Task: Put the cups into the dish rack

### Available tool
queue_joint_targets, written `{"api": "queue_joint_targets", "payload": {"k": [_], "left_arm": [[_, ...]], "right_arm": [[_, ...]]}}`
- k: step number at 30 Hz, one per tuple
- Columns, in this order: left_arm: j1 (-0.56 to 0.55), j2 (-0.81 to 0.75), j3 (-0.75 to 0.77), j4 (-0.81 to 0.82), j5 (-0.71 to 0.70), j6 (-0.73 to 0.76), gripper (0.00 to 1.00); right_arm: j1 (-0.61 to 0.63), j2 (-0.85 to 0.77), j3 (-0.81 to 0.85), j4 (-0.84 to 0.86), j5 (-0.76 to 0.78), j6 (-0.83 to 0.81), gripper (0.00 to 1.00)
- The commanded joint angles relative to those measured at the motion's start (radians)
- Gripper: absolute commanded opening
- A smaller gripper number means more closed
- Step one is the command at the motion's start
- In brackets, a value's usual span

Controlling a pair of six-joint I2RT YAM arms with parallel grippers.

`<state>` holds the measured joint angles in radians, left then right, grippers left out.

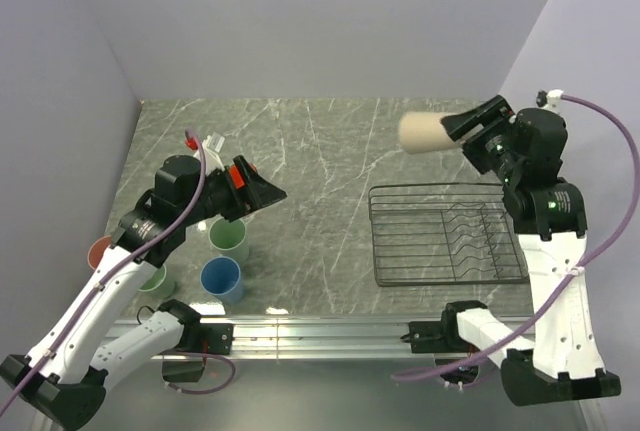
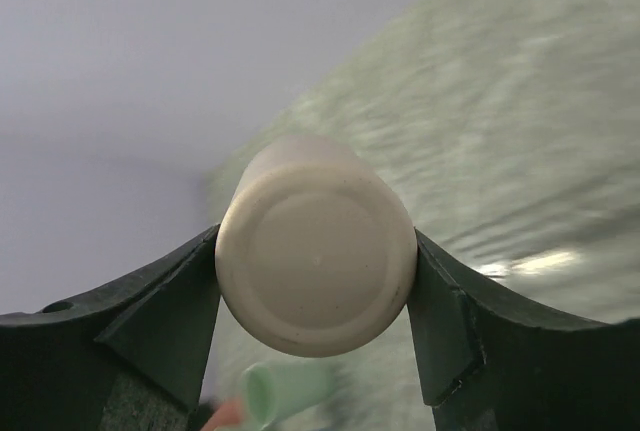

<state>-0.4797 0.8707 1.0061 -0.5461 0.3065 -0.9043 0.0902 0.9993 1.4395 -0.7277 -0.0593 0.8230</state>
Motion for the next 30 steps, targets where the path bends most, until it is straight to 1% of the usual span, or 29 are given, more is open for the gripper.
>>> {"api": "queue_joint_targets", "payload": {"k": [1,2,4,6,7,11,13,15,17,21,26,30], "left_arm": [[-0.002,-0.030,-0.020,-0.040,-0.009,0.042,0.84],[-0.002,-0.035,-0.023,-0.044,-0.004,0.048,0.84],[-0.003,-0.047,-0.032,-0.054,0.000,0.057,0.84],[-0.003,-0.055,-0.037,-0.063,0.013,0.071,0.84],[-0.003,-0.053,-0.040,-0.063,0.016,0.074,0.83],[-0.002,-0.050,-0.037,-0.071,0.031,0.081,0.82],[-0.003,-0.045,-0.037,-0.063,0.042,0.073,0.81],[-0.002,-0.039,-0.035,-0.060,0.054,0.070,0.81],[-0.002,-0.027,-0.031,-0.063,0.060,0.068,0.80],[-0.002,-0.001,-0.008,-0.090,0.065,0.081,0.79],[-0.003,0.025,0.031,-0.126,0.069,0.087,0.78],[-0.003,0.053,0.054,-0.143,0.072,0.084,0.76]], "right_arm": [[-0.085,0.062,0.056,-0.275,0.229,-0.125,0.00],[-0.127,0.091,0.065,-0.303,0.292,-0.137,0.00],[-0.197,0.116,0.076,-0.343,0.337,-0.153,0.00],[-0.234,0.137,0.076,-0.352,0.389,-0.179,0.00],[-0.275,0.140,0.072,-0.352,0.392,-0.189,0.00],[-0.332,0.182,0.061,-0.378,0.467,-0.225,0.00],[-0.354,0.182,0.024,-0.368,0.507,-0.248,0.00],[-0.405,0.176,-0.032,-0.348,0.503,-0.262,0.00],[-0.458,0.165,-0.076,-0.312,0.466,-0.275,0.00],[-0.529,0.154,-0.186,-0.262,0.434,-0.285,0.00],[-0.598,0.179,-0.246,-0.196,0.397,-0.285,0.00],[-0.658,0.206,-0.275,-0.139,0.296,-0.265,0.00]]}}
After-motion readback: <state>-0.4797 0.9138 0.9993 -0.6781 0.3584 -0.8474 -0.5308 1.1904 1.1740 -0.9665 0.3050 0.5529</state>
